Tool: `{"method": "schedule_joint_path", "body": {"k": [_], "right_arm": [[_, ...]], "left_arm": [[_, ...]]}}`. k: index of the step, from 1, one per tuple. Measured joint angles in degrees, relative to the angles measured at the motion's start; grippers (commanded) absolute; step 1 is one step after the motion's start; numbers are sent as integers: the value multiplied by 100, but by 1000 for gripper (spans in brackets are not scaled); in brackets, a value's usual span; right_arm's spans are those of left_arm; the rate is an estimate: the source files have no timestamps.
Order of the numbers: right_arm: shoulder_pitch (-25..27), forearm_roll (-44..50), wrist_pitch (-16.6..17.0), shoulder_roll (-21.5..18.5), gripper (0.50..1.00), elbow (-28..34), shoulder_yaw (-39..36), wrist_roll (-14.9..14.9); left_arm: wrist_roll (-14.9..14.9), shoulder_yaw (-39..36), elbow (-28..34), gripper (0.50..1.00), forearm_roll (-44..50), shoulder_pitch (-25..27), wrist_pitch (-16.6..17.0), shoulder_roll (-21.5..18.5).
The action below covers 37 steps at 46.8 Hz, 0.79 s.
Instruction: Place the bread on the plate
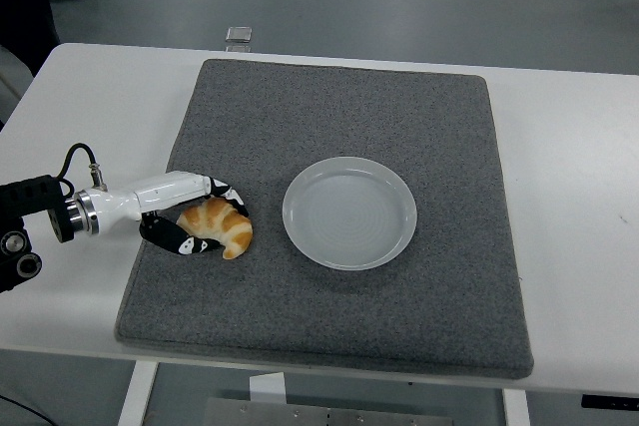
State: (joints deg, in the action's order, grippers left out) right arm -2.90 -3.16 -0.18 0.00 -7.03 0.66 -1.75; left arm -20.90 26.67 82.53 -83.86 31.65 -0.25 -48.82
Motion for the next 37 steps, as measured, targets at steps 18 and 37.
{"method": "schedule_joint_path", "body": {"k": [18, 37], "right_arm": [[0, 0, 0, 0, 952, 0, -4, -1], [0, 0, 0, 0, 954, 0, -4, -1]], "left_arm": [[-39, 378, 2, 500, -11, 281, 18, -253], [-109, 659, -53, 500, 30, 1382, -70, -358]]}}
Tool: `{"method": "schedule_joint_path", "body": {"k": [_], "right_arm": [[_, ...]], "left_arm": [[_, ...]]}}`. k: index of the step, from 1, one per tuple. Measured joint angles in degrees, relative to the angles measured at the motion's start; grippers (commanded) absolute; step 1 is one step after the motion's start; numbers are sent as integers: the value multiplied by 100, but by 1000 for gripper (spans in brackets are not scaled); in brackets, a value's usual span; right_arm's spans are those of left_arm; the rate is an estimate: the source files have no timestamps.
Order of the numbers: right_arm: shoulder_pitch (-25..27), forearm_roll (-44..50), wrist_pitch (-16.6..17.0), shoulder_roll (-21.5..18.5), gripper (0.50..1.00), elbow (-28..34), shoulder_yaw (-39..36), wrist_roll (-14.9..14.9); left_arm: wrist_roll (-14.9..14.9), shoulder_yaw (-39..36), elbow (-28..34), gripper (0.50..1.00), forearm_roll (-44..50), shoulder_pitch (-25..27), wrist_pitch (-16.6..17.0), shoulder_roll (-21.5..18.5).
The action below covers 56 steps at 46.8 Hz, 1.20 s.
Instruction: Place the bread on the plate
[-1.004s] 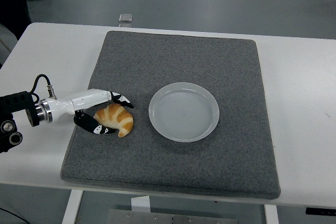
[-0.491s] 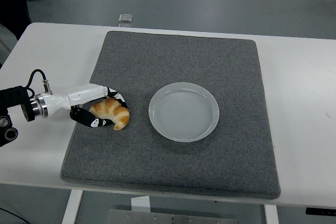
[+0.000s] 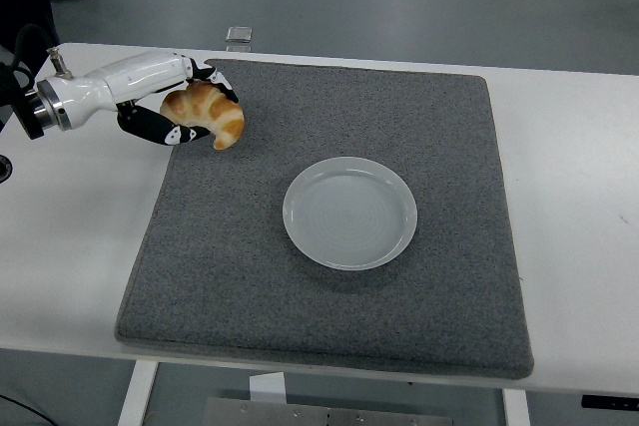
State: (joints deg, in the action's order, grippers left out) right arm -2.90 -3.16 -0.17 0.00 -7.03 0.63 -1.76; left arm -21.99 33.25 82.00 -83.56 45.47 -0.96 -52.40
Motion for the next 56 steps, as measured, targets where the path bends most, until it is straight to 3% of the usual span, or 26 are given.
{"method": "schedule_joint_path", "body": {"k": [16, 24, 43, 56], "right_arm": [[0, 0, 2, 0, 952, 0, 4, 0], [0, 0, 2, 0, 954, 0, 4, 0], [0, 0, -1, 0, 954, 0, 2, 0], [0, 0, 1, 0, 952, 0, 3, 0]], "left_arm": [[1, -1, 3, 500, 34, 832, -441, 3], [2, -10, 2, 500, 41, 999, -564, 110], [10, -73, 19, 500, -32, 1209, -681, 1094], [19, -139, -41, 500, -349, 1115, -683, 1453]]}}
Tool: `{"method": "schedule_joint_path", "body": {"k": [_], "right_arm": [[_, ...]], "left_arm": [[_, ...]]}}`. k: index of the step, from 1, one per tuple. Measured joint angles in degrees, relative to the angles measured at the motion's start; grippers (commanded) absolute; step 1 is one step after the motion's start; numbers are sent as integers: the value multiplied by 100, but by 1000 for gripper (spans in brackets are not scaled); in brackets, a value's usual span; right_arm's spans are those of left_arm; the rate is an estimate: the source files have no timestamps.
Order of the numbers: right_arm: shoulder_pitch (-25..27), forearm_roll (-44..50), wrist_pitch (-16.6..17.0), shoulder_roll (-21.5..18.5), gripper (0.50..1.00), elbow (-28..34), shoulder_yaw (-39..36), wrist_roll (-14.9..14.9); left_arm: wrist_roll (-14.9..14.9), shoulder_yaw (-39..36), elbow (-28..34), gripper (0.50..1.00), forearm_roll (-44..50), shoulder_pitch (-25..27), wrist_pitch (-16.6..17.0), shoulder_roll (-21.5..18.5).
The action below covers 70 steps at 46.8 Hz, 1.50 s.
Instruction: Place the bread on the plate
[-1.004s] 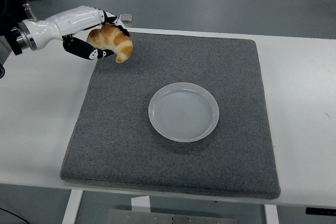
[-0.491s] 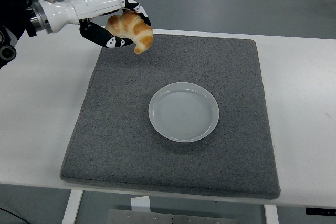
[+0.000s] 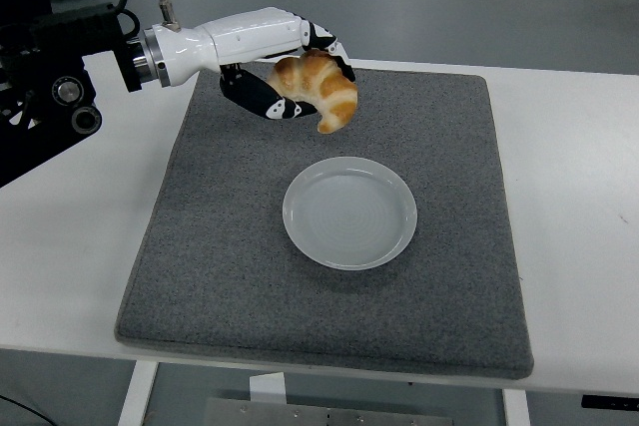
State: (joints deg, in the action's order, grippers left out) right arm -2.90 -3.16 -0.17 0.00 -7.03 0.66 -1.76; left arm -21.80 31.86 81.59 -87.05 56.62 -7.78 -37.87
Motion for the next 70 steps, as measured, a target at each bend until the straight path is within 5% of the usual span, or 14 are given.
{"method": "schedule_joint_path", "body": {"k": [29, 43, 62, 70], "right_arm": [[0, 0, 0, 0, 952, 0, -2, 0], [0, 0, 0, 0, 952, 0, -2, 1], [1, 0, -1, 0, 952, 0, 0, 0], [0, 0, -1, 0, 952, 0, 0, 0]], "left_arm": [[8, -483, -1090, 500, -1192, -605, 342, 1379], [10, -960, -1357, 500, -1391, -749, 1017, 1501], [18, -1152, -1624, 512, -1385, -885, 1230, 1746], [17, -1206, -1635, 640, -1385, -940, 1308, 1748]]}}
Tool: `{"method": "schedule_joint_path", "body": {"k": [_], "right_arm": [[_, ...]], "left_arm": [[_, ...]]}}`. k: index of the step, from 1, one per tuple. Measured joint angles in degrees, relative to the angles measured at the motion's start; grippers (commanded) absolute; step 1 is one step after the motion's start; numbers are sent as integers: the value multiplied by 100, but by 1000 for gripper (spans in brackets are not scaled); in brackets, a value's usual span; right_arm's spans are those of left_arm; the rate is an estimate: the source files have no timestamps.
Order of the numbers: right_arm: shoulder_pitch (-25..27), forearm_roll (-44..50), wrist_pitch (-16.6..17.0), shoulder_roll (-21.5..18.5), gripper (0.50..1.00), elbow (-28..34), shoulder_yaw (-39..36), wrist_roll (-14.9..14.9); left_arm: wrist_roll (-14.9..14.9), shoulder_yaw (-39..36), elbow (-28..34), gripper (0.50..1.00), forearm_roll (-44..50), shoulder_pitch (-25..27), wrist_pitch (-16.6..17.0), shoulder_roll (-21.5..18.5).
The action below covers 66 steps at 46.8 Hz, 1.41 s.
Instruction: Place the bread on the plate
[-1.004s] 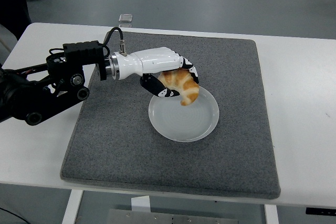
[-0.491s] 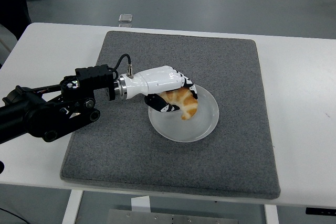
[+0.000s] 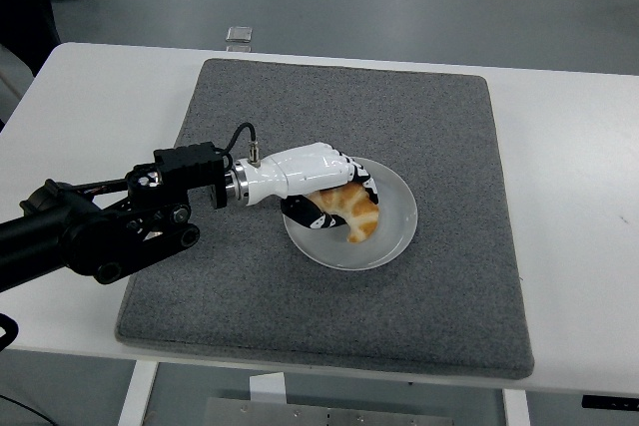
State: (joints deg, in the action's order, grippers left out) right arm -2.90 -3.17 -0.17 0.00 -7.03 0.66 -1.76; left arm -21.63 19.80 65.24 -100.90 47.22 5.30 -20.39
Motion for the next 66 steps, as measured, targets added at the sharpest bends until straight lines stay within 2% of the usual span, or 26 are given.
{"method": "schedule_joint_path", "body": {"k": [7, 8, 13, 28, 41, 48, 60, 66], "right_arm": [[0, 0, 0, 0, 952, 0, -1, 0], [0, 0, 0, 0, 952, 0, -1, 1], [0, 0, 0, 0, 952, 0, 3, 0], [0, 0, 0, 0, 952, 0, 0, 1], [1, 0, 0, 0, 952, 0, -1, 0], [0, 0, 0, 0, 952, 0, -2, 0], [0, 0, 0, 0, 952, 0, 1, 1], [0, 0, 0, 0, 952, 0, 2, 0]], "left_arm": [[0, -2, -1, 891, 17, -10, 6, 0], [0, -2, -1, 917, 17, -14, 6, 0], [-3, -3, -2, 983, 23, -19, 6, 0], [-20, 0, 62, 996, 122, -20, -23, -77], [-35, 51, 410, 996, 819, -7, -135, -365], [-35, 110, 537, 996, 1303, 26, -433, -490], [-26, 391, 632, 996, 2549, 208, -1292, -757], [-25, 394, 633, 999, 3141, 284, -1421, -953]]}}
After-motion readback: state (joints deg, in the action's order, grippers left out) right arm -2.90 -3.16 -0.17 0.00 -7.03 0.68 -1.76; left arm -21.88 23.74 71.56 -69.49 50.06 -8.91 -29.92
